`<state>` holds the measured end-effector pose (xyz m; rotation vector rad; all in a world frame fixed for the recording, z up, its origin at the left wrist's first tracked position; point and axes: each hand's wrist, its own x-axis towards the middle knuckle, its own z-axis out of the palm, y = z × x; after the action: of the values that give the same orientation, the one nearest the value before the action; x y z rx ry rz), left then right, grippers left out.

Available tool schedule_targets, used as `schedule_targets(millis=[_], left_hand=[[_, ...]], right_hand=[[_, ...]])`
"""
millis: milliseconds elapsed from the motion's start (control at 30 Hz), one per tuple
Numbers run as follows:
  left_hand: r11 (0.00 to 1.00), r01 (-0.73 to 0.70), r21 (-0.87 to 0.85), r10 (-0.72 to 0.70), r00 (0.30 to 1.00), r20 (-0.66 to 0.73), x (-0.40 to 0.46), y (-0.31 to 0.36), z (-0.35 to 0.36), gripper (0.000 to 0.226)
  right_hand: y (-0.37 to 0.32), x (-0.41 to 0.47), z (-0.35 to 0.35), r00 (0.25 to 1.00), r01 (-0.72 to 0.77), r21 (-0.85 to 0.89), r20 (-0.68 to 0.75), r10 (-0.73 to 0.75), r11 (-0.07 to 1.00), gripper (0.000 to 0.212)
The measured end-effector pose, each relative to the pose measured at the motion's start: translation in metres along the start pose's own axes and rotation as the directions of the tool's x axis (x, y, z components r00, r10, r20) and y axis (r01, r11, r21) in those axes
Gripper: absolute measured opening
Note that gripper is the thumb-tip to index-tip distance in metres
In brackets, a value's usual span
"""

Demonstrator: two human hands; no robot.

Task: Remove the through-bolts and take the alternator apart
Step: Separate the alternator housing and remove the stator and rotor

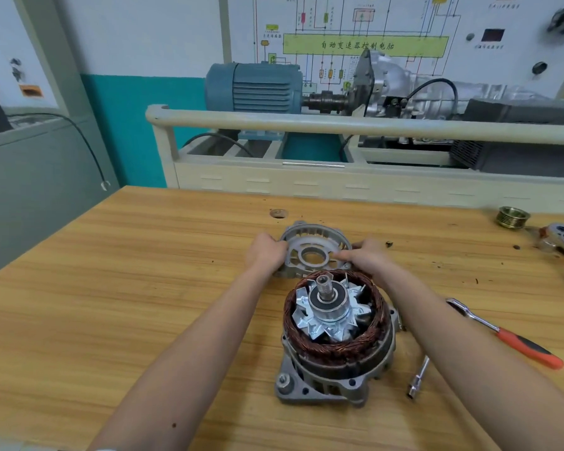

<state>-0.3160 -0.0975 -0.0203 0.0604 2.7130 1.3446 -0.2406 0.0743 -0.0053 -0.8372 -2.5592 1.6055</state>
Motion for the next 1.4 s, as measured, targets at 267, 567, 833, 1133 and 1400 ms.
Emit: schedule_targets(millis=[267, 567, 833, 1133, 1400], left_hand=[[0.936, -0.026, 0.351, 0.046, 0.998, -0.049, 0.004, -0.011, 0.003, 0.020], [0.980, -0.196, -0.027, 0.196, 0.981, -0.007, -0.045, 0.006, -0.032, 0.039], [0.832, -0.458, -0.312, 0.551, 0.744, 0.377, -0.137, 0.019, -0.068, 0.059], [0.820, -0.552, -0.152, 0.571, 0.764, 0.302, -0.158, 0.016, -0.052, 0.056], [0.802, -0.597, -0.005, 0.554, 0.740, 0.381, -0.155, 0.028, -0.066, 0.054]], right_hand=[[0.004, 0.007, 0.014, 0.991, 0.042, -0.299, -0.107, -0.077, 0.953, 0.037], [0.005, -0.029, -0.017, 0.990, 0.133, -0.124, -0.038, -0.139, 0.983, 0.041], [-0.009, -0.107, -0.032, 0.898, 0.438, 0.043, 0.012, -0.439, 0.898, 0.026], [0.020, -0.140, 0.002, 0.843, 0.526, 0.084, -0.184, -0.505, 0.847, 0.032], [0.024, -0.138, 0.009, 0.854, 0.498, 0.215, -0.291, -0.432, 0.840, 0.026]])
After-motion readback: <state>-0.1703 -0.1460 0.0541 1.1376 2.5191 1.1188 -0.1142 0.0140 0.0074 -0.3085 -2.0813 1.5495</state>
